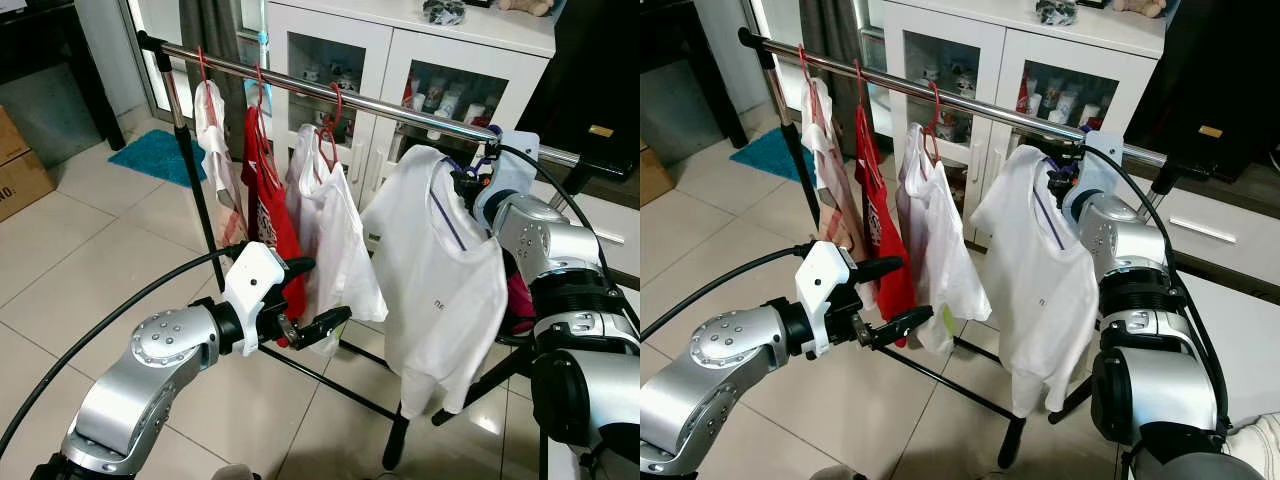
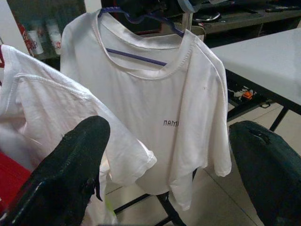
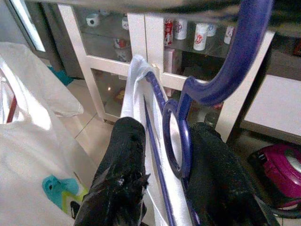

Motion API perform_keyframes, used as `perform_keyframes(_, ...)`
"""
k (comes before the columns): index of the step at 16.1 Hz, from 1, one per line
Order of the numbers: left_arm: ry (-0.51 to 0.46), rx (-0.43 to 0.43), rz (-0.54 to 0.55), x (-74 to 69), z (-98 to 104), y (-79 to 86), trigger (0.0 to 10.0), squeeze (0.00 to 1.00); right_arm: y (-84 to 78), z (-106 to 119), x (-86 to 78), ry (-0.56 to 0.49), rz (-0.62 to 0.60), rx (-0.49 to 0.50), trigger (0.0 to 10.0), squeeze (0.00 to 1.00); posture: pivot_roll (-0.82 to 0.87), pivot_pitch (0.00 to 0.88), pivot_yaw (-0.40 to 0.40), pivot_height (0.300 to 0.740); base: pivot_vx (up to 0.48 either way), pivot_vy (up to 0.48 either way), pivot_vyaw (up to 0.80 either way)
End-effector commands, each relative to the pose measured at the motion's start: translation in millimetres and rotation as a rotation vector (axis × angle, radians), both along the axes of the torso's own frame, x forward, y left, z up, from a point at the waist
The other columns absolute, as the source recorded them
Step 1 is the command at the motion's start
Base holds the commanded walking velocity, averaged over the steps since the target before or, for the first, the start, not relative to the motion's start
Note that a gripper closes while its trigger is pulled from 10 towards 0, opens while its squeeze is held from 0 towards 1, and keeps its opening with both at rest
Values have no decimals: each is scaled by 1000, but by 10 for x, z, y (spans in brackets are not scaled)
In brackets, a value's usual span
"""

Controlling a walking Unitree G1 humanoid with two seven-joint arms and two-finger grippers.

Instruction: Hang hanger

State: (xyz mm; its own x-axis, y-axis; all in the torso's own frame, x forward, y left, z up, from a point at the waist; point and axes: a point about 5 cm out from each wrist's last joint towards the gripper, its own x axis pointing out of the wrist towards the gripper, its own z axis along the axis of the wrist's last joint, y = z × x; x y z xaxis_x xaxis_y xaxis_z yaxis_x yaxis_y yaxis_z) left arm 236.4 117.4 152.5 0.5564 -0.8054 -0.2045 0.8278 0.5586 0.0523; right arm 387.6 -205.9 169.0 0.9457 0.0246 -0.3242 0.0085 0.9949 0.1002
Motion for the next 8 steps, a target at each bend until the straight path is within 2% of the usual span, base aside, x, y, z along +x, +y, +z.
perform_keyframes(1, -11, 8, -6, -1, 8, -18, 10000, 0, -5, 82, 24, -15, 4, 10, 0, 0, 93, 0, -43, 740, 0, 0, 0)
perform_keyframes(4, -4, 10, -2, -6, 1, -17, 10000, 0, -1, 87, 22, -13, 0, 1, 0, 0, 92, 0, -42, 740, 0, 0, 0)
perform_keyframes(5, 29, 2, 28, 0, -18, -8, 10000, 0, 15, 81, 18, -13, 4, -4, 0, 0, 90, 0, -40, 740, 0, 0, 0)
perform_keyframes(8, 51, -38, 81, 34, -9, -1, 10000, 0, 17, 97, 13, -34, -35, -18, 0, 0, 89, 0, -44, 740, 0, 0, 0)
